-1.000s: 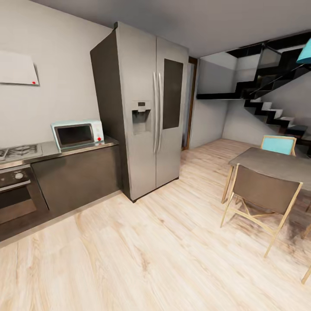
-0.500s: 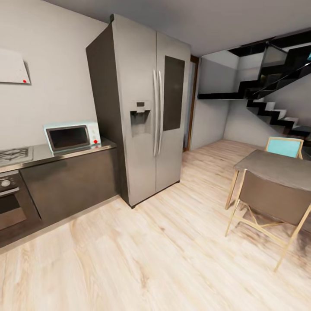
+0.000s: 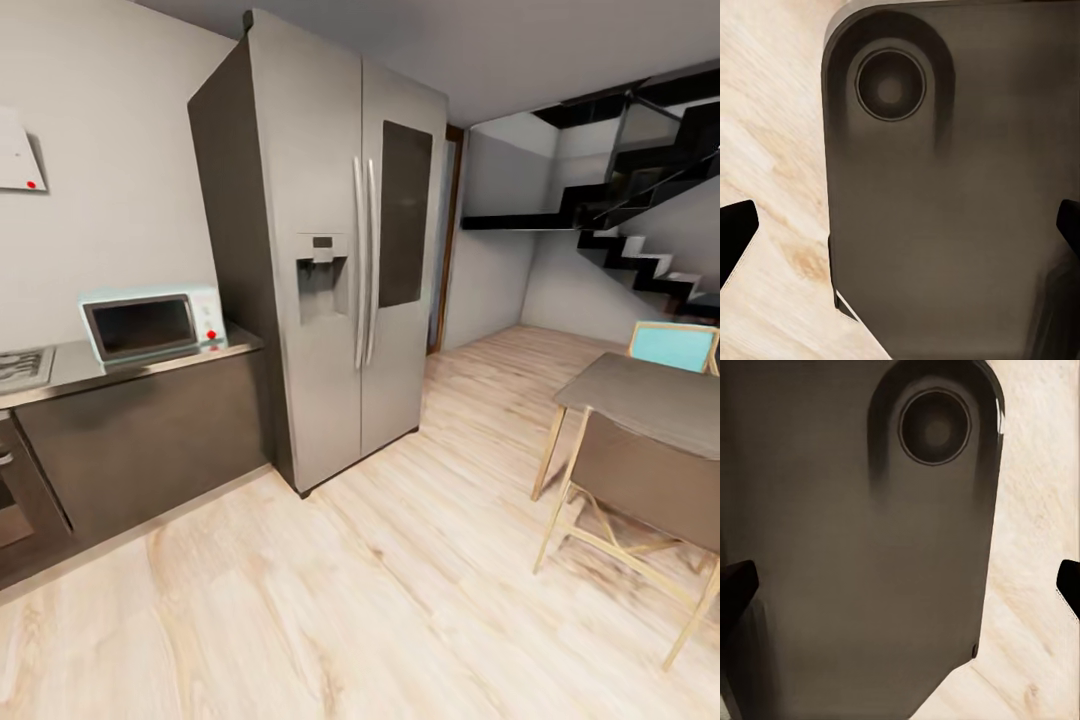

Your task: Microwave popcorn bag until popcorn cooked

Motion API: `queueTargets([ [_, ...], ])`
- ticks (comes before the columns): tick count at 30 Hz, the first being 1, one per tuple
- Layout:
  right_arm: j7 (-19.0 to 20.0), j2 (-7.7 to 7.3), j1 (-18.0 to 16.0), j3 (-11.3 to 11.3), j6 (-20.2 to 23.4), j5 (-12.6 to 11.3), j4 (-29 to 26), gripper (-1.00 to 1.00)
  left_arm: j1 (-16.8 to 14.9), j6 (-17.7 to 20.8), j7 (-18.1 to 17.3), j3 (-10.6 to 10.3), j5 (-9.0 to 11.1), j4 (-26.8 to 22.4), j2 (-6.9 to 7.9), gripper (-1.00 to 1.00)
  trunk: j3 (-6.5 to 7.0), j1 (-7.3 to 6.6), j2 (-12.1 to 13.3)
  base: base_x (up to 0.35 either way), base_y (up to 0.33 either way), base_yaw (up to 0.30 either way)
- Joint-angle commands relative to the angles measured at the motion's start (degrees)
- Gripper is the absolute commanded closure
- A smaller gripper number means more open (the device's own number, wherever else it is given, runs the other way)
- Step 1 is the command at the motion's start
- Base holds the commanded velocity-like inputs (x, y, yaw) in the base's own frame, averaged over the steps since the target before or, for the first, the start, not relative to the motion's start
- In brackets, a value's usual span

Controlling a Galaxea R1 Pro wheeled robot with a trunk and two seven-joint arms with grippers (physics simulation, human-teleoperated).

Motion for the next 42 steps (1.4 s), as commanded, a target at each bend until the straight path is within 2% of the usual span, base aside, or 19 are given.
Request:
queueTargets([
  [1,0.0,0.02,0.0,-0.1,0.0,0.0,0.0,-1.00,0.0,-0.1,0.0,0.0,0.1,0.0,0.00,-1.00,-0.05,0.03,0.0,0.321,0.000,0.000],
  [12,0.0,-0.18,0.0,-0.1,-0.2,0.2,0.0,-1.00,0.0,0.1,0.0,0.0,0.2,0.0,0.00,-1.00,-0.05,0.03,0.0,0.321,0.000,0.000],
  [18,0.0,-0.56,0.0,-0.1,-4.2,0.0,0.0,-1.00,0.0,0.5,0.0,0.0,0.2,0.0,-0.08,-1.00,-0.05,0.03,0.0,0.321,0.000,0.000],
  [27,0.0,-0.65,0.0,0.1,-4.7,0.0,0.0,-1.00,0.0,0.5,0.0,0.0,0.2,0.0,-0.01,-1.00,-0.05,0.03,0.0,0.321,0.000,0.008],
  [42,0.0,-0.89,0.0,0.1,-4.7,0.0,0.0,-1.00,0.0,0.4,0.5,0.0,0.4,0.0,-0.01,-1.00,-0.05,0.03,0.0,0.321,0.000,0.248],
])
